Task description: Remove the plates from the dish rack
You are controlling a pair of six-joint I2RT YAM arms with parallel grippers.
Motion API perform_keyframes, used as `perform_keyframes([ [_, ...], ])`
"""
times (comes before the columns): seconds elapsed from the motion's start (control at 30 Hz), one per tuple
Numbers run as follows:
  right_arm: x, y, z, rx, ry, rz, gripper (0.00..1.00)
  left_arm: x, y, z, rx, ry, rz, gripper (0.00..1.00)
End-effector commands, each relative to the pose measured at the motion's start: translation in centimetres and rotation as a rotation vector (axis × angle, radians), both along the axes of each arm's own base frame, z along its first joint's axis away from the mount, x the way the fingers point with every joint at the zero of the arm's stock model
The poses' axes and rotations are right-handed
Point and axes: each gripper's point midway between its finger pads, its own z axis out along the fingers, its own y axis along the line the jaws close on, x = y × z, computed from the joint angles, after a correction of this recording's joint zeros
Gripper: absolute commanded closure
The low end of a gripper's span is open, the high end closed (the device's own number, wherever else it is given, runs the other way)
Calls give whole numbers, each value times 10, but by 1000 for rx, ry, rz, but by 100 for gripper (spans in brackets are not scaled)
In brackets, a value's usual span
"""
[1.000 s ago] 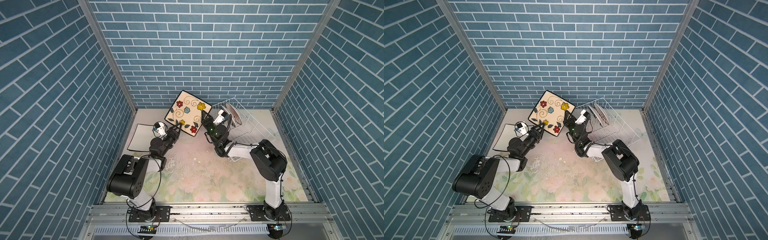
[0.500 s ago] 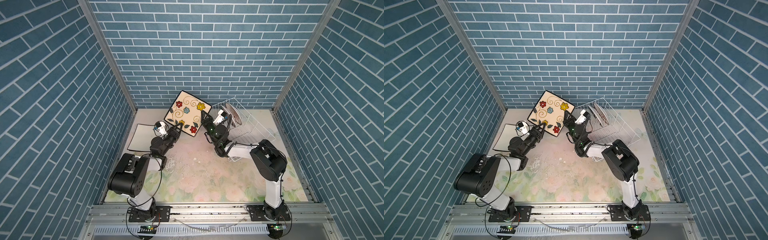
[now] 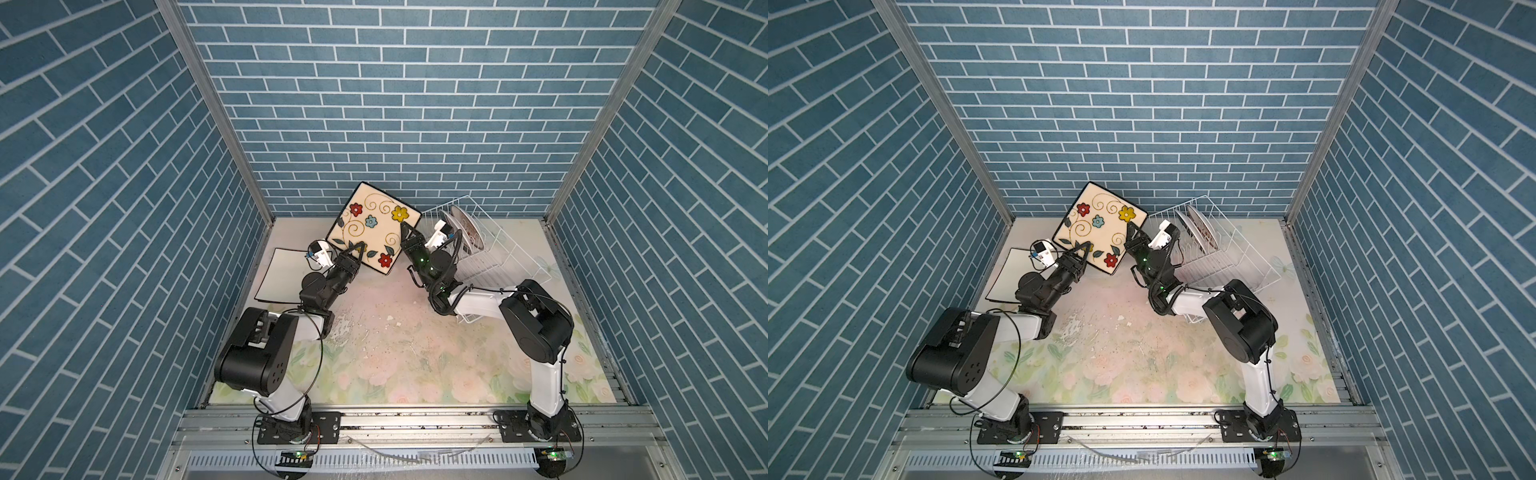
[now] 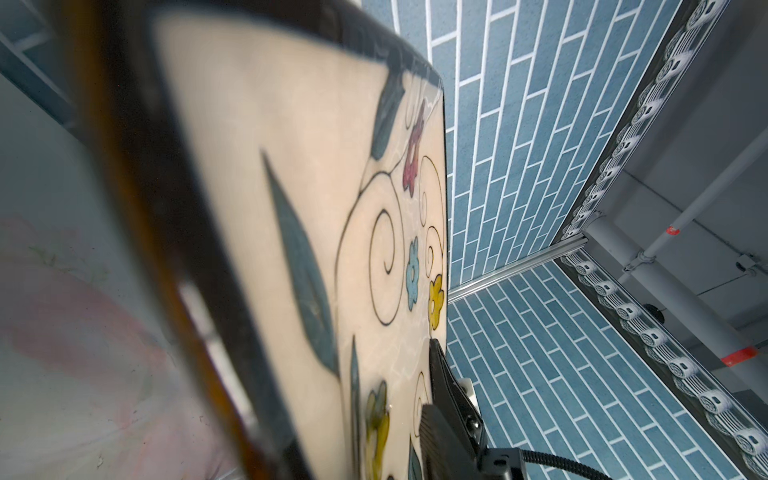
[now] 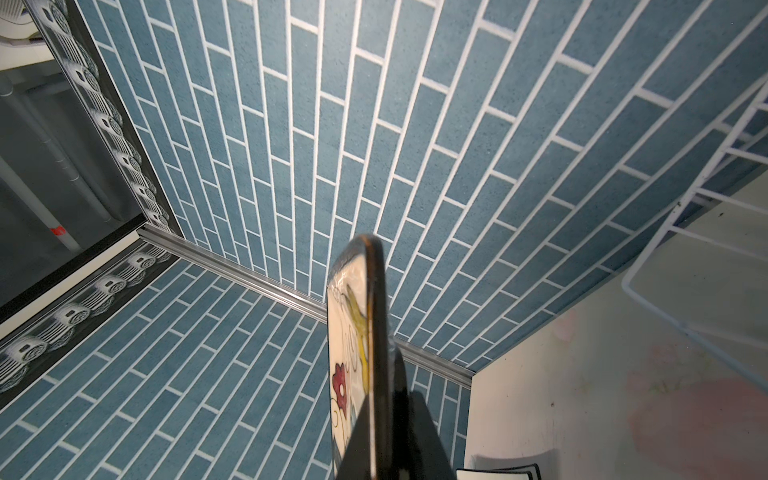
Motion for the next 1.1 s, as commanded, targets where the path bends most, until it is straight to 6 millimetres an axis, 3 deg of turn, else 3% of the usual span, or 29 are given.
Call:
perform_keyframes([
  [0.0,-26,-18,107,377,-180,81,100,-2,-2,24,-14,-73,-5,65],
  [0.47,-27,-14,110,384,-185,100,100,-3,-4,25,-27,-66,-18,81],
  [0.57,-27,-13,109,384,-184,105,100,-3,-5,26,-33,-65,-25,87],
  [0.67,-27,-12,108,380,-183,110,100,-3,-4,27,-42,-61,-22,100],
  [0.8,-26,-11,104,378,-174,112,100,-4,-3,29,-50,-63,-20,100],
  [1.07,-25,-11,90,360,-111,121,55,-9,1,45,-89,-83,-15,100],
])
